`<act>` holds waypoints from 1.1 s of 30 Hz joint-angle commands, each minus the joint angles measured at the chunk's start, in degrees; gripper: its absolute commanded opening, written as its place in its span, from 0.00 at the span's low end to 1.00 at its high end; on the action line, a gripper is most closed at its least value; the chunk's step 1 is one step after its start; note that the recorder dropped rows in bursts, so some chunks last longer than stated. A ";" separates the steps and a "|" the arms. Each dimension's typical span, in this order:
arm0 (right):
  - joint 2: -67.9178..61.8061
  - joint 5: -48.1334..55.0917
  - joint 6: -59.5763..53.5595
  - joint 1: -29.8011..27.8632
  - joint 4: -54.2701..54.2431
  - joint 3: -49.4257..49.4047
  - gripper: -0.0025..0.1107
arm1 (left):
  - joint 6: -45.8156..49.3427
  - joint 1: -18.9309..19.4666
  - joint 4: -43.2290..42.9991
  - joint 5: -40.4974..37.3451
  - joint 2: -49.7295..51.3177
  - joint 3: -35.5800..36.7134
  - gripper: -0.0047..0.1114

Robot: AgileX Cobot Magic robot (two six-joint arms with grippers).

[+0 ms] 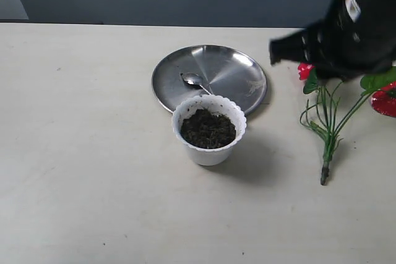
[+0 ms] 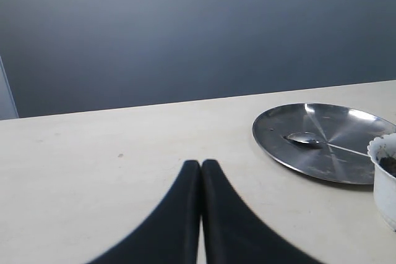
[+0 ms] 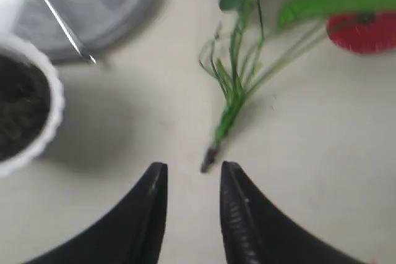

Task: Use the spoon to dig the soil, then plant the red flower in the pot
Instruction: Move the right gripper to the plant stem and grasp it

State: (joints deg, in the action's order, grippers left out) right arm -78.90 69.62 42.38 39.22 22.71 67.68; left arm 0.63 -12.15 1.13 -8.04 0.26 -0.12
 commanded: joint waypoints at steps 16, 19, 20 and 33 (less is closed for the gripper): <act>-4.36 -21.36 21.84 0.15 19.36 -25.60 0.60 | 0.00 -0.40 -0.23 0.74 -0.26 0.12 0.05; -6.49 -23.50 26.75 0.15 22.76 -25.60 0.60 | 0.00 -0.40 -0.23 0.74 -0.26 0.12 0.05; -7.02 -24.82 27.32 0.15 22.86 -25.60 0.60 | 0.00 -0.40 -0.23 0.74 -0.26 0.12 0.05; -15.45 -24.90 35.42 0.15 33.51 -25.29 0.60 | 0.00 -0.40 -0.23 0.74 -0.26 0.12 0.05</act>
State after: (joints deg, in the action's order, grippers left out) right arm -93.78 43.10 77.14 39.22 53.34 42.27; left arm 0.63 -12.15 1.13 -8.04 0.26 -0.12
